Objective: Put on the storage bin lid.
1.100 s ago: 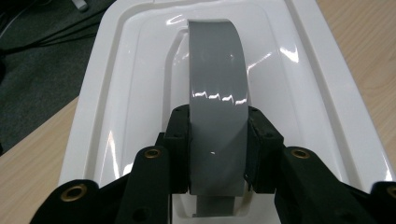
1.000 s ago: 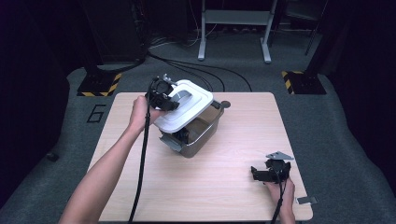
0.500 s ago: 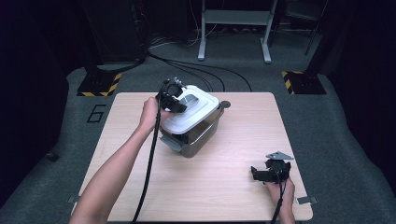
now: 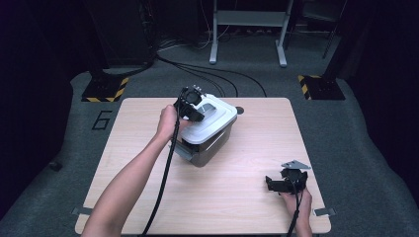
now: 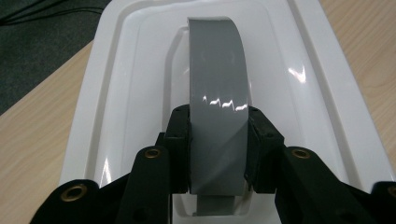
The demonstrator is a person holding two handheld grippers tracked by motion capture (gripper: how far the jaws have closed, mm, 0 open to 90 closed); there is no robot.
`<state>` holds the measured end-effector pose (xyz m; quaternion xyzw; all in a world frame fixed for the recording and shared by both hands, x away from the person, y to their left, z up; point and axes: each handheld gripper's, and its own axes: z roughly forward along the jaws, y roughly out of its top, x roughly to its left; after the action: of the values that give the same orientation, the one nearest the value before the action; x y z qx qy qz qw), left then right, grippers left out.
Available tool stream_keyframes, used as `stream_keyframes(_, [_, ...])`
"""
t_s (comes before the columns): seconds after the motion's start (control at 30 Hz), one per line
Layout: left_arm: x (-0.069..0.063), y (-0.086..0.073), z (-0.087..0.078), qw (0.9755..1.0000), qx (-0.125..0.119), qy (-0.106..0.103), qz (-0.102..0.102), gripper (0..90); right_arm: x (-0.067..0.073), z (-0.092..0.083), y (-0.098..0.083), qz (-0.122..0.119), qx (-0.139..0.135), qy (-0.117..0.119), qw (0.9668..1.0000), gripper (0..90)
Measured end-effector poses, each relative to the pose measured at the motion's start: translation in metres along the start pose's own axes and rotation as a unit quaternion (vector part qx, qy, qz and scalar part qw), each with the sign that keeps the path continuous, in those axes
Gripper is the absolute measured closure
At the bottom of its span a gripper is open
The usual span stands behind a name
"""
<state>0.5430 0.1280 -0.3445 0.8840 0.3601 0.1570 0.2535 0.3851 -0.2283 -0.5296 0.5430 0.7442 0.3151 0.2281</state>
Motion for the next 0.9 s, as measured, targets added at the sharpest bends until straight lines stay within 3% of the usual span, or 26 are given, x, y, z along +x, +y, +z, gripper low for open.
stream_keyframes(0.43, [-0.01,-0.001,0.001,0.9999,0.017,0.0,-0.001,66.6,0.0,0.0,0.0,-0.001,0.0,0.0,1.0,0.0])
stream_keyframes(0.63, [-0.01,-0.003,-0.002,0.9996,0.024,0.007,-0.01,66.6,0.0,0.0,0.0,-0.002,0.0,0.0,1.0,0.0])
stream_keyframes(0.9, [-0.011,-0.003,0.0,0.9996,0.024,0.011,-0.005,66.3,0.0,0.0,0.0,-0.002,0.0,0.0,1.0,0.0])
